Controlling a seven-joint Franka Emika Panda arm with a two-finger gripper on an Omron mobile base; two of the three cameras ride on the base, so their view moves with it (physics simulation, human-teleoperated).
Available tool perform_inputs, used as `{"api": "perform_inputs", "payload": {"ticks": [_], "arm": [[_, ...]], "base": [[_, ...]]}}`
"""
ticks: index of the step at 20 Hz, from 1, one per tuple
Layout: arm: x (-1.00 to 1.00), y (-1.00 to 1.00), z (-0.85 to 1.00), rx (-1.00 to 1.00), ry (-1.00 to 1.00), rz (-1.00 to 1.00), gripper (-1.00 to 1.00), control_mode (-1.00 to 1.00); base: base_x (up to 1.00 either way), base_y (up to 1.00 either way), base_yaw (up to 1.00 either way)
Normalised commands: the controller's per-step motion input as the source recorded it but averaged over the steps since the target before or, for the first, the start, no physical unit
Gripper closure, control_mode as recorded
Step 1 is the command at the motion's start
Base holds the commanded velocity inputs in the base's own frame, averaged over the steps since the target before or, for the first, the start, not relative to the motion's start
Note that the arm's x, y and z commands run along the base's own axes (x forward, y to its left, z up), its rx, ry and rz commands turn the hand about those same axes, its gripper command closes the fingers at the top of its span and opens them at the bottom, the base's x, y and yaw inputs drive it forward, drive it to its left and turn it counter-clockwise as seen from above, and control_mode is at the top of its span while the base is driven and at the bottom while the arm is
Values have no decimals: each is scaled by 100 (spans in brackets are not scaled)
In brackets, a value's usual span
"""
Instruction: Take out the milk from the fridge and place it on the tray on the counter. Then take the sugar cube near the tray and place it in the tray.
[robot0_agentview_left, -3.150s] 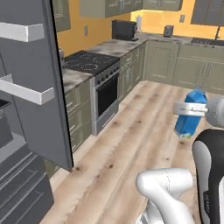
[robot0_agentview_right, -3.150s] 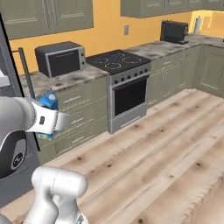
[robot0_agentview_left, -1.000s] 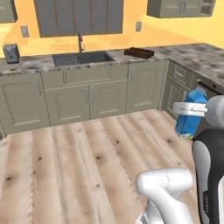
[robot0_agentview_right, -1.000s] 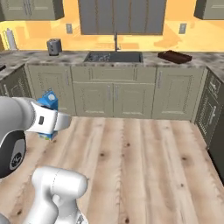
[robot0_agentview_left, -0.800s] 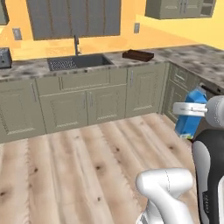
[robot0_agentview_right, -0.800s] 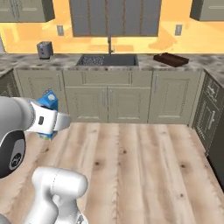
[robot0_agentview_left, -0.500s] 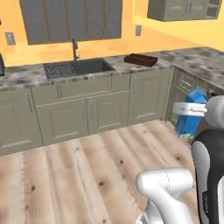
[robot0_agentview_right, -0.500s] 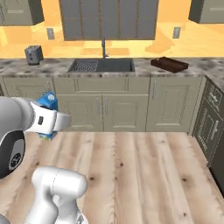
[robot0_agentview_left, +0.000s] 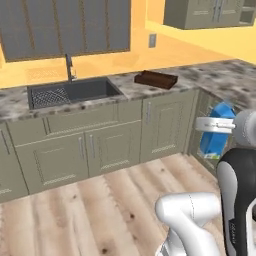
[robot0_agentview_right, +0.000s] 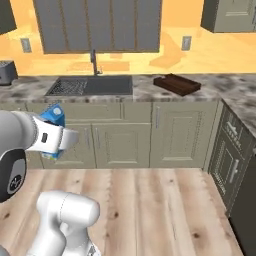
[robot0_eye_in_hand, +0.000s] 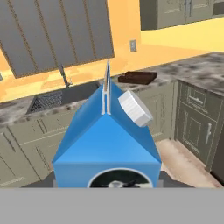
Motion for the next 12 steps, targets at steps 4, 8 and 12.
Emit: {"api": "perform_inputs", "payload": {"ticks": [4, 8, 12], "arm": [[0, 0, 0, 0, 0, 0, 100, 100], [0, 0, 0, 0, 0, 0, 100, 100], [0, 0, 0, 0, 0, 0, 100, 100]], "base": [[100, -37, -8], [100, -22, -3], [100, -43, 0]]}}
